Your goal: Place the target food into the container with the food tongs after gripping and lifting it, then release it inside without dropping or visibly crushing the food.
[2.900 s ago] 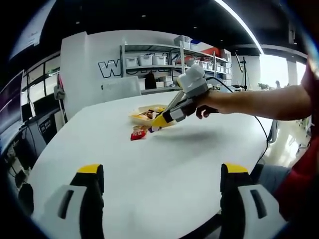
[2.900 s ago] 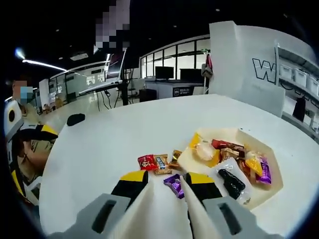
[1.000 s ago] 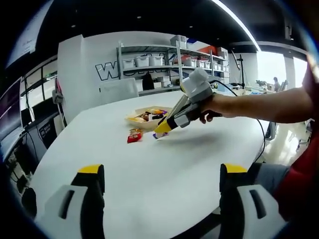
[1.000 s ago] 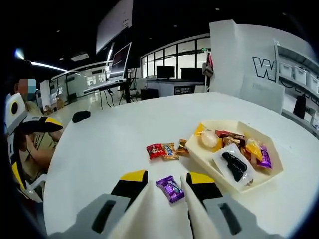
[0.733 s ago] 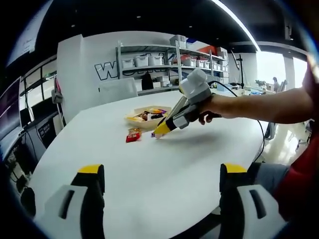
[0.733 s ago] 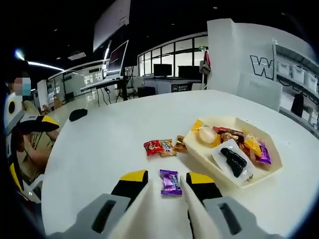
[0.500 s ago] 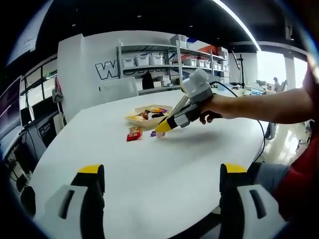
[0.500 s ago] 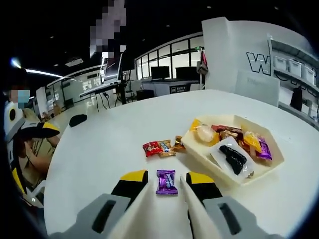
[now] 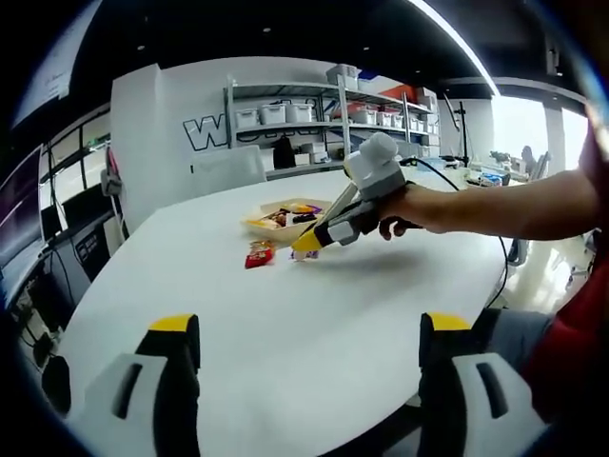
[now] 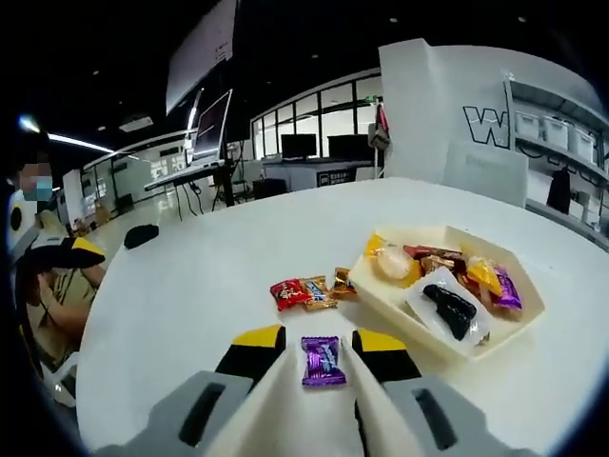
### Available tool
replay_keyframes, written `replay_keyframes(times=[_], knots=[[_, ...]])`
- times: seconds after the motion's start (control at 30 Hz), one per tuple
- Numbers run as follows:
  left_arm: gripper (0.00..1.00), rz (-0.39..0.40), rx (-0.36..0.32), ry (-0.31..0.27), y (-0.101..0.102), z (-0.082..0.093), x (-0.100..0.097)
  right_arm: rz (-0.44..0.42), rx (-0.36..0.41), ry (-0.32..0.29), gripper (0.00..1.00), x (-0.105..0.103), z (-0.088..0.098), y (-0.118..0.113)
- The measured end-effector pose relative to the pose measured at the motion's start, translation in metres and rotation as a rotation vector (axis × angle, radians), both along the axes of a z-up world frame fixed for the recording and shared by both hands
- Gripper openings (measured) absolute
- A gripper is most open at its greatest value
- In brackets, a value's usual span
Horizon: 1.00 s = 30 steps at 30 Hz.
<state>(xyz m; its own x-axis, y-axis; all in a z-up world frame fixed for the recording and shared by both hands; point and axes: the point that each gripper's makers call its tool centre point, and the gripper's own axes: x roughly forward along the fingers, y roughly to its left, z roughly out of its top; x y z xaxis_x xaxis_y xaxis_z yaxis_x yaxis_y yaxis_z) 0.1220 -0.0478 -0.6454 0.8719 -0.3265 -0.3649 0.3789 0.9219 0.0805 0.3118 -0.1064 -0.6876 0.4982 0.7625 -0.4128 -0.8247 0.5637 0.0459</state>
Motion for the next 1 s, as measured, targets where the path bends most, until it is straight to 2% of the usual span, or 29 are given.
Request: replay_keyframes(times=[0.17, 0.27, 0.6, 1.0], knots=[[0.93, -0.005, 0.003, -0.003, -0.003, 0.001, 0.000, -0.029, 0.002, 0.022, 0.16, 0.000, 0.000, -0.001], [0.93, -0.005, 0.006, -0.004, -0.003, 0.002, -0.001, -0.065, 0.069, 0.114, 0.16, 0.001, 0.002, -0.005], [0.93, -0.006, 0.004, -0.013, -0.003, 0.004, -0.001, -0.074, 0.154, 0.112, 0.17, 0.003, 0.031, -0.013], [0.93, -0.019, 0.003, -0.020, -0.009, 0.007, 0.000, -0.091, 0.174, 0.068, 0.17, 0.014, 0.058, -0.026]])
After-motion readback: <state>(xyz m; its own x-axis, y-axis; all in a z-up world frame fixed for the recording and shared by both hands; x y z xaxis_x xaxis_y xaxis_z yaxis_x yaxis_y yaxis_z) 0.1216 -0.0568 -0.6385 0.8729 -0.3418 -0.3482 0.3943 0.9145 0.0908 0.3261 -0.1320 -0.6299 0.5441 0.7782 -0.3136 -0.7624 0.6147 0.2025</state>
